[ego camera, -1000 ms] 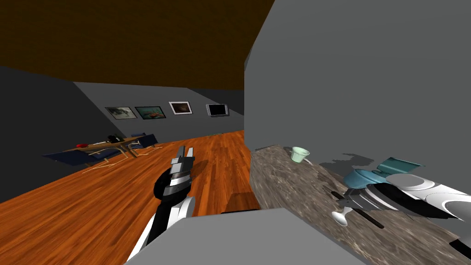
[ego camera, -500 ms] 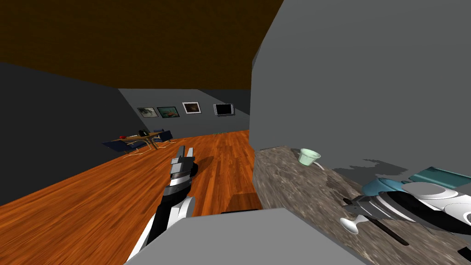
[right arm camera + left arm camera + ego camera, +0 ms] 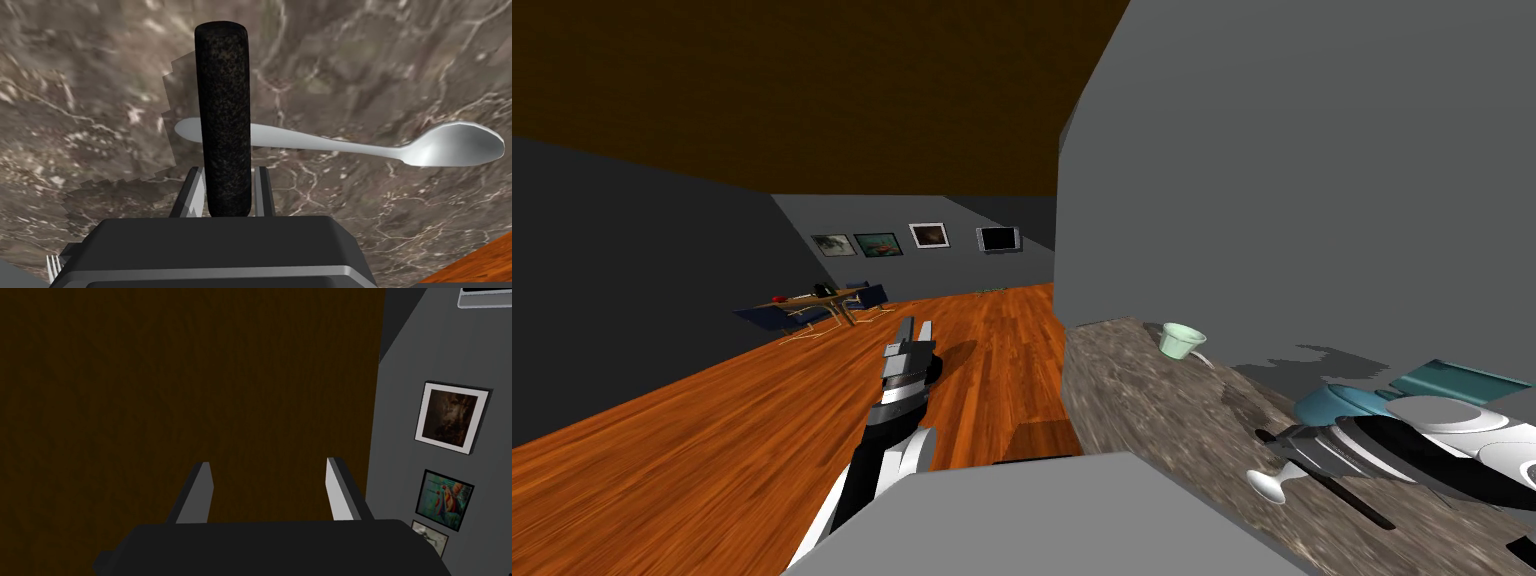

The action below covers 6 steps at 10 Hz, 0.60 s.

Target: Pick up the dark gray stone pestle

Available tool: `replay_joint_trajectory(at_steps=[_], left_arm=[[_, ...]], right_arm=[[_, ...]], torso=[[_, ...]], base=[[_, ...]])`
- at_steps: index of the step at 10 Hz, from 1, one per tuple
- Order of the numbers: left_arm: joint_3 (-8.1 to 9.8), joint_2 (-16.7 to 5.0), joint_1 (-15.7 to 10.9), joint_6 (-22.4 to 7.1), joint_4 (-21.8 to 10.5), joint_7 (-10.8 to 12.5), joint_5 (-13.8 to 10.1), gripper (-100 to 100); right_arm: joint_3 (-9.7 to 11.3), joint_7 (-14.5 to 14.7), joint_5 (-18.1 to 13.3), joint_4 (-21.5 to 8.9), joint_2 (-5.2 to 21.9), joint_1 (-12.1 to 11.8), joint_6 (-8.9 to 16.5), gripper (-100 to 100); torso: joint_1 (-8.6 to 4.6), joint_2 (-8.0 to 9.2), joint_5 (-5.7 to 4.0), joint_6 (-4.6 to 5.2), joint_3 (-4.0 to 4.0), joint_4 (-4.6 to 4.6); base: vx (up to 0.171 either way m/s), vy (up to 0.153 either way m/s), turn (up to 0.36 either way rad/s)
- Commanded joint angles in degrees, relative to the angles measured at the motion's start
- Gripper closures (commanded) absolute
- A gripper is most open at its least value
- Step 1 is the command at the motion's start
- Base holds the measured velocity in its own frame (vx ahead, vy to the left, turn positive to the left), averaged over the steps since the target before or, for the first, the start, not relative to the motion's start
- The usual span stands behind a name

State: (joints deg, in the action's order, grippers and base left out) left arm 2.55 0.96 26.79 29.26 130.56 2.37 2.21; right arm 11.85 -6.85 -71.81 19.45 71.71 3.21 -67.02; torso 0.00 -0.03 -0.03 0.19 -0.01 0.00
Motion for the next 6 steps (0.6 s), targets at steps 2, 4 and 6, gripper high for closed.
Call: replay_joint_trajectory(at_steps=[2,4,6], left_arm=[[0.0,0.0,0.0,0.0,0.0,0.0,0.0,0],[0.0,0.0,0.0,0.0,0.0,0.0,0.0,0],[0.0,0.0,0.0,0.0,0.0,0.0,0.0,0]], right_arm=[[-0.1,0.1,0.6,-1.9,-0.3,-0.2,0.3,100],[0.2,0.2,-0.5,0.1,0.1,0.7,-0.4,100],[0.2,0.2,-0.5,-0.4,0.1,0.7,-0.4,100]], torso=[[0.0,0.0,0.0,0.0,0.0,0.0],[-0.08,0.08,-0.07,-0.02,0.04,0.01],[-0.05,-0.26,-0.06,0.07,-0.15,-0.07]], base=[[-0.016,0.0,0.062],[0.012,-0.007,-0.102],[0.074,0.006,-0.13]])
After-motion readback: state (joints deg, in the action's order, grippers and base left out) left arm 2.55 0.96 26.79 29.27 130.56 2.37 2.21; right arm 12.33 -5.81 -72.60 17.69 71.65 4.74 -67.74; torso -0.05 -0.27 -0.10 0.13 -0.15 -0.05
